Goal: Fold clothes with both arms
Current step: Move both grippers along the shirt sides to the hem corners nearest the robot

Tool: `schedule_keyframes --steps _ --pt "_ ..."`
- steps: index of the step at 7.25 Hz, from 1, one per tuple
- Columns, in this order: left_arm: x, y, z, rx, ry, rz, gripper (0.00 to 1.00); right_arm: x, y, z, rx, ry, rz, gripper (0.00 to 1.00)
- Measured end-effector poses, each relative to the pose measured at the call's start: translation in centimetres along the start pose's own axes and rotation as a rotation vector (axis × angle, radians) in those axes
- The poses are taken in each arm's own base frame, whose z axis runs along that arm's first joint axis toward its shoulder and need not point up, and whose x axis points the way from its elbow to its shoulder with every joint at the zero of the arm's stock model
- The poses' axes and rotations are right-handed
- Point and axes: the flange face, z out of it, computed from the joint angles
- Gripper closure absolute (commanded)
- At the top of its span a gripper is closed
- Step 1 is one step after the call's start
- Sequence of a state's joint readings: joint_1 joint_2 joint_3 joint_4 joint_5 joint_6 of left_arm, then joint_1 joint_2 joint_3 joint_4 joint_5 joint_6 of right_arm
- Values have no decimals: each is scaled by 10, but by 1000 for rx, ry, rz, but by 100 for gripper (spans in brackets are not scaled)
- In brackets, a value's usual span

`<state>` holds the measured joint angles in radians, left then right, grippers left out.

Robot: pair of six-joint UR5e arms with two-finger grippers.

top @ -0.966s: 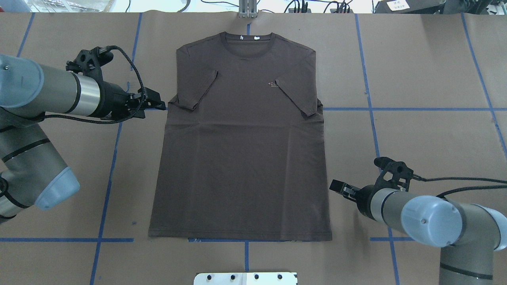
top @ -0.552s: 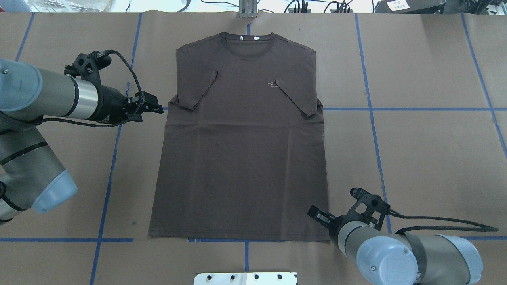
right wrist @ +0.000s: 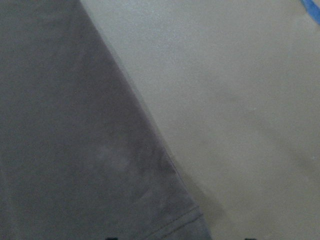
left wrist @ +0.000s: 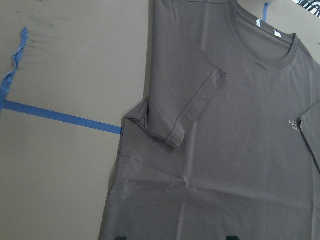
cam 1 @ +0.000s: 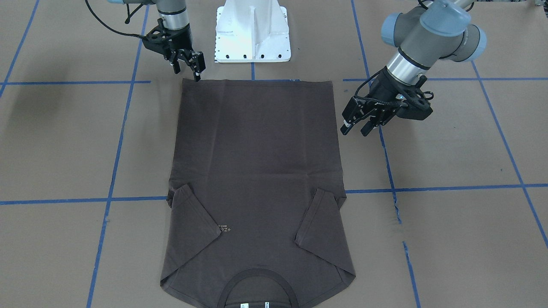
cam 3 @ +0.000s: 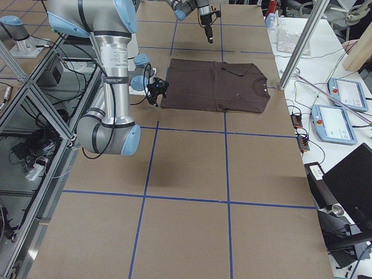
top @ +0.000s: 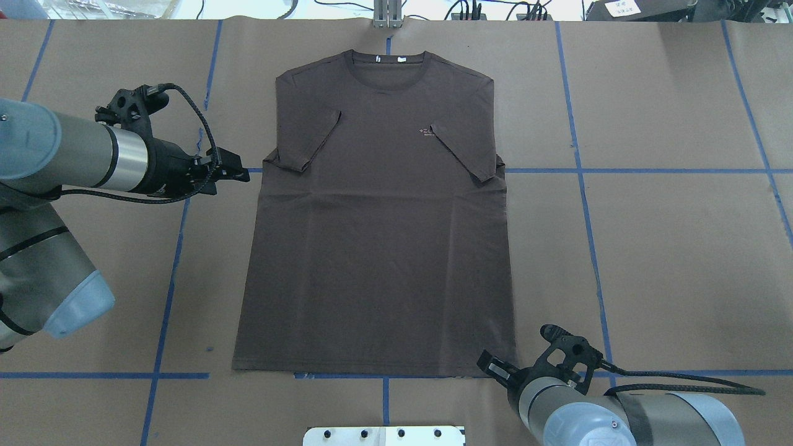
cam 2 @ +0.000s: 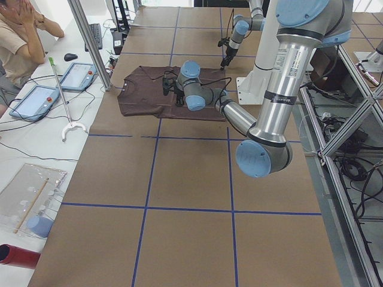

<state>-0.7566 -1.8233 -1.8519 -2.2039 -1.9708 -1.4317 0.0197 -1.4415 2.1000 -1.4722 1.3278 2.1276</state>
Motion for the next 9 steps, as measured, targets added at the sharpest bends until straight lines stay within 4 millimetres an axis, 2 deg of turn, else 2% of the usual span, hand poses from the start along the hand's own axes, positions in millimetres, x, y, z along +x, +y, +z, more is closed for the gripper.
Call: schedule_keyframes --steps 3,4,6,8,9 --pt "-4 1 -1 0 -4 -1 26 2 2 5 25 46 -16 40" --pt "-5 1 -1 0 -5 -1 26 3 3 6 28 53 -19 50" --pt "-8 1 -2 1 -9 -4 23 4 5 9 31 61 -22 100" --pt "-12 3 -5 0 -13 -6 23 6 6 12 33 67 -29 100" --pt "-15 4 -8 0 -14 -6 16 6 6 12 30 67 -32 100"
